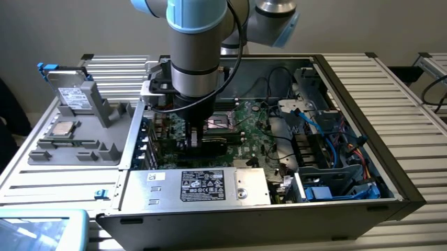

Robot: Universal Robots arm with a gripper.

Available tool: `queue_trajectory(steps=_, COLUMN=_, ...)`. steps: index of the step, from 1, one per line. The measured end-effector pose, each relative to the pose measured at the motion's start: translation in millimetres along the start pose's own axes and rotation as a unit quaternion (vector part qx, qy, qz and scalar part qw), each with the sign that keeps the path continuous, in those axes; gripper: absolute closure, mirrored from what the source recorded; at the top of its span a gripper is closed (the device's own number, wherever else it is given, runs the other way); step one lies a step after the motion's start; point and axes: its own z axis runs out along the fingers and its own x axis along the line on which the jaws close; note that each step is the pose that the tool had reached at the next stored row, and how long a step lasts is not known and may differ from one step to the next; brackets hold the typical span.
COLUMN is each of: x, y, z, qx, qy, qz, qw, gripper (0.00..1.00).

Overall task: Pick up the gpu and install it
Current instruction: 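Insert the gpu into the slot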

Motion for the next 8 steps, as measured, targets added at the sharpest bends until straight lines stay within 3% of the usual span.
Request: queue_trajectory(steps=8, x=0.0, y=-0.1, z=1.8, qx=-0.0001, qy=0.0001, qz=0.000, qw=1.0000, gripper=0.71)
